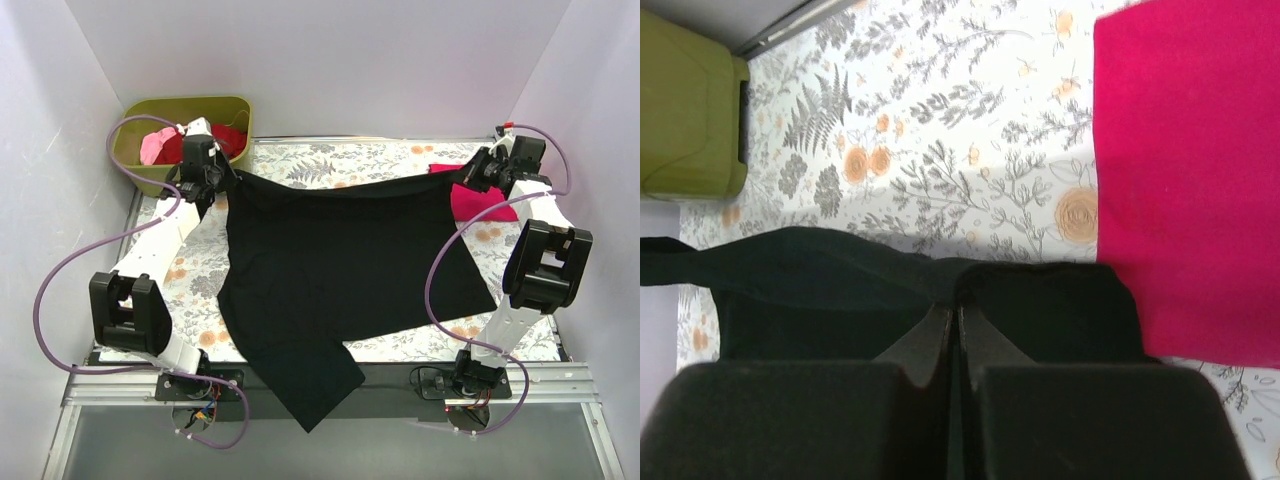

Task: Fold and stack the t-shirts
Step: Flatten the tshirt out

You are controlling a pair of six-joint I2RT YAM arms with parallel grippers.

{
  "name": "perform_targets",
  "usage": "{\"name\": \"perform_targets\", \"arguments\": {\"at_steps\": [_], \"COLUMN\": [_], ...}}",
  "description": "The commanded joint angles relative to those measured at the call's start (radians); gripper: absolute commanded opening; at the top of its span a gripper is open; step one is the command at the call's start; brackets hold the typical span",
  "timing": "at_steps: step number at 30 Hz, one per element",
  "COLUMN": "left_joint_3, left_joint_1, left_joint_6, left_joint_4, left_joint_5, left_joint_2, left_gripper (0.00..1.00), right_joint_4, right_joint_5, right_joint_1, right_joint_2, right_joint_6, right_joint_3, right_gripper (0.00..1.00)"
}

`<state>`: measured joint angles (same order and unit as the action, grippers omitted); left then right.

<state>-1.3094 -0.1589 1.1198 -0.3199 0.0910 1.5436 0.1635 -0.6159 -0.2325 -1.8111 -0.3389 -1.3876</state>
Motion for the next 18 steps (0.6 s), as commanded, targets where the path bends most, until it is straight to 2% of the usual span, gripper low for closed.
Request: {"name": "perform_targets", "arguments": {"at_steps": [1,5,10,13,14,16,17,18], "left_joint_3": [0.045,0.056,-0.051,-0.131,-0.146,-0.174,-0.171,-0.156], "left_joint_1": [0.009,0.007,0.007,0.007,0.007,0.007,0.007,0.007], "left_joint_6": [0.006,0.015,0.006,0.009,0.009,0.009,0.012,0.02], "left_joint_4": [0.025,0.054,0.094,0.12,0.127,0.13,0.13,0.128], "left_joint_5": [0.001,-0.002,0.007,-0.01,-0.031,-0.049,-0.06,-0.068], "left_joint_2": [-0.063,-0.008,0.127,0.203,0.226,0.231,0.221,0.181], "left_gripper": [0.0,0.0,0.0,0.01,0.09,0.21,0.38,0.47], "right_joint_4": [-0.039,-0.064,-0.101,-0.116,-0.117,-0.113,-0.113,-0.108], "right_joint_5": [-0.004,0.001,-0.01,-0.001,0.002,0.016,0.04,0.059], "right_joint_1": [0.001,0.002,0.005,0.019,0.03,0.044,0.059,0.065], "right_joint_2": [0.032,0.004,-0.086,-0.142,-0.16,-0.156,-0.145,-0.108], "right_joint_6": [-0.017,-0.029,-0.043,-0.057,-0.054,-0.038,-0.029,-0.008], "right_joint_3": [0.03,0.012,-0.109,-0.168,-0.18,-0.192,-0.17,-0.153], "right_gripper": [0.04,0.03,0.03,0.1,0.16,0.2,0.29,0.34]}}
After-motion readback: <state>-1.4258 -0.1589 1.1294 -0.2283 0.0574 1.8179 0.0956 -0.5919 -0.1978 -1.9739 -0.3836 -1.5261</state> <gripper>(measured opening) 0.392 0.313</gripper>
